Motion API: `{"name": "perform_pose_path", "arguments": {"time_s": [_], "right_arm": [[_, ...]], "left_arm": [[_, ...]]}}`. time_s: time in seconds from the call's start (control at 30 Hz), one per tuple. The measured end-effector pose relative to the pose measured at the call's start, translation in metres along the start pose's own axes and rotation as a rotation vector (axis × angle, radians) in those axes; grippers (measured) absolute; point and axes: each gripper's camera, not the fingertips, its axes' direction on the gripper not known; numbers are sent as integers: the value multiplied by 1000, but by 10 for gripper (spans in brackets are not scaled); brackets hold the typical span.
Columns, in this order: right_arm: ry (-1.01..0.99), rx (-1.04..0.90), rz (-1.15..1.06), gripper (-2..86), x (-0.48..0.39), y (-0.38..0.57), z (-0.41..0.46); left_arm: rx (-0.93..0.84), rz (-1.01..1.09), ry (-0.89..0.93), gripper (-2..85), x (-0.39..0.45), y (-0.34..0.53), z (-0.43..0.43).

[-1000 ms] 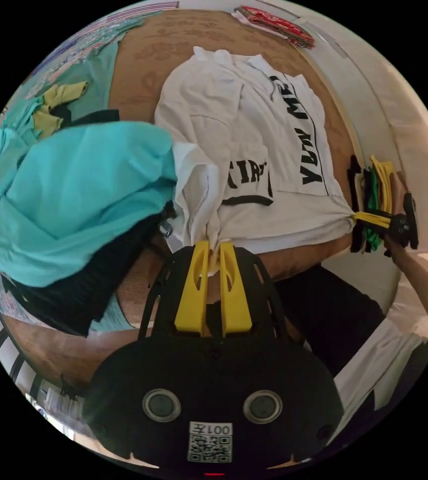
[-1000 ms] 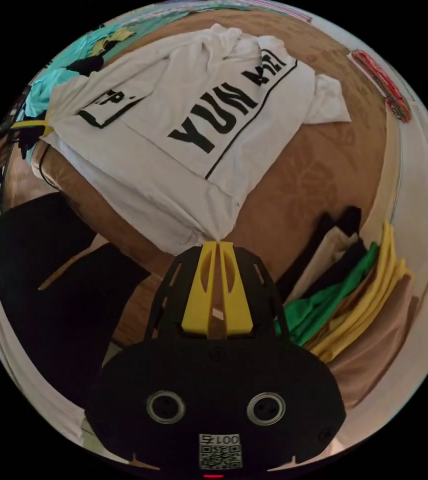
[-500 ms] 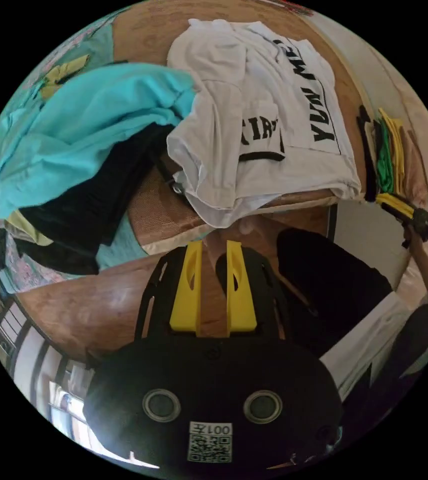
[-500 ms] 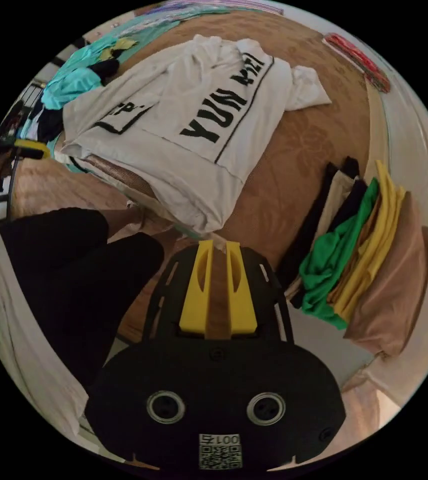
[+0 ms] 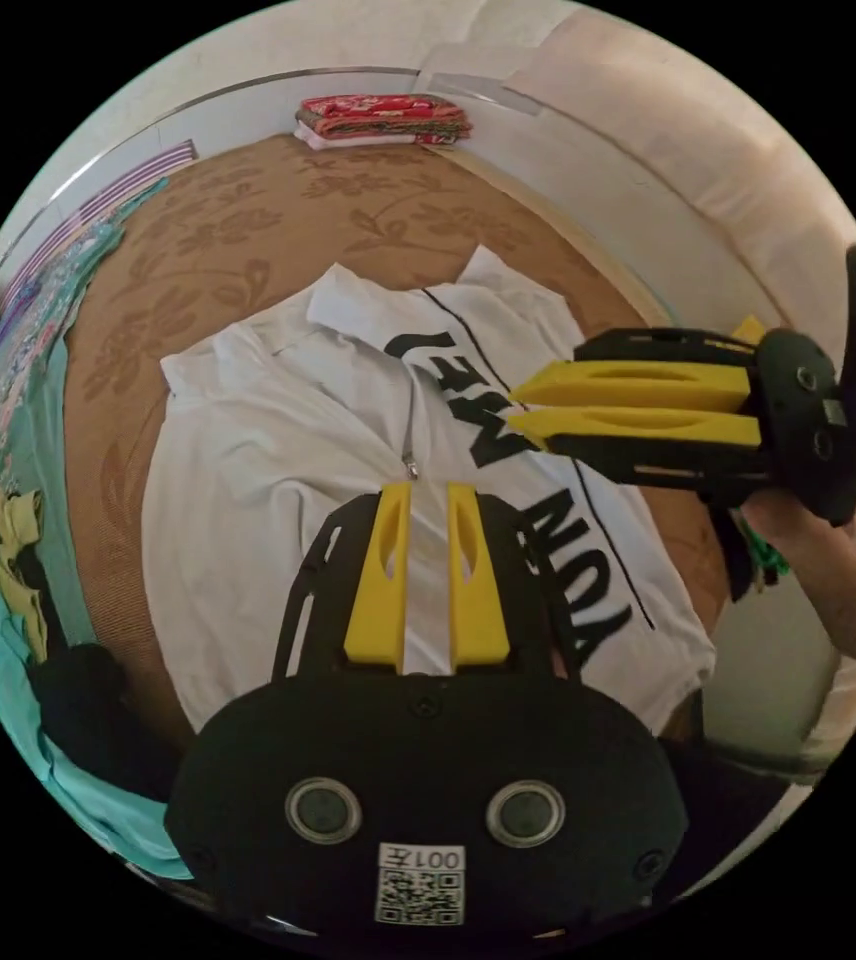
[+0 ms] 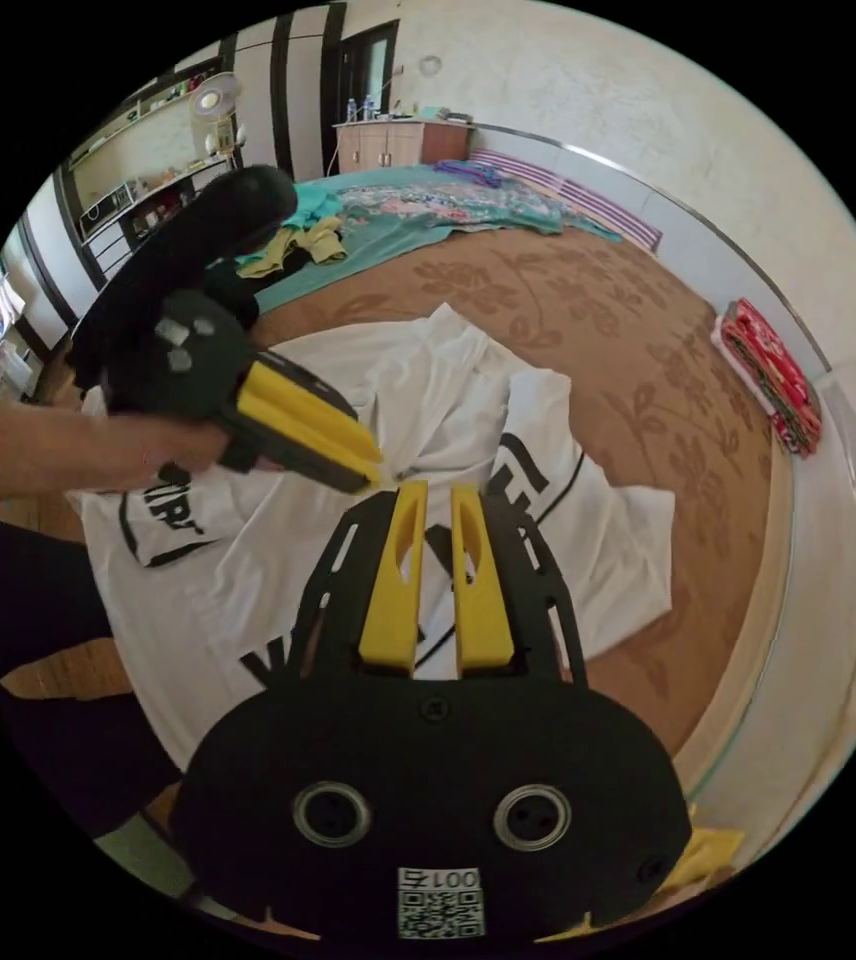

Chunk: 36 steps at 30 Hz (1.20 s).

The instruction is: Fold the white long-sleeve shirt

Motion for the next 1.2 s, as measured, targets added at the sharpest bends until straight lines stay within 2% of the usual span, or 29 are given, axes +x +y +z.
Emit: {"name": "perform_pose_path", "arguments": {"time_s": [0.1, 0.27, 0.5, 0.73, 0.93, 1.2], "right_arm": [[-66, 8, -34, 13, 19, -23, 31], [-206, -43, -82, 23, 39, -47, 76], [-305, -7, -136, 11, 59, -87, 102], [-323, -124, -265, 10, 77, -133, 133], [-470, -194, -261, 6, 102, -177, 157], [-435, -316, -402, 5, 109, -232, 177]], "left_arm": [[-12, -55, -96, 36, 4, -3, 30], [19, -84, -107, 10, 9, -10, 51], [6, -117, -75, -11, 8, -31, 77], [0, -110, -66, -15, 8, -52, 98], [-6, -127, -49, -15, 6, -69, 114], [-19, -125, -41, -15, 3, -92, 130]]}}
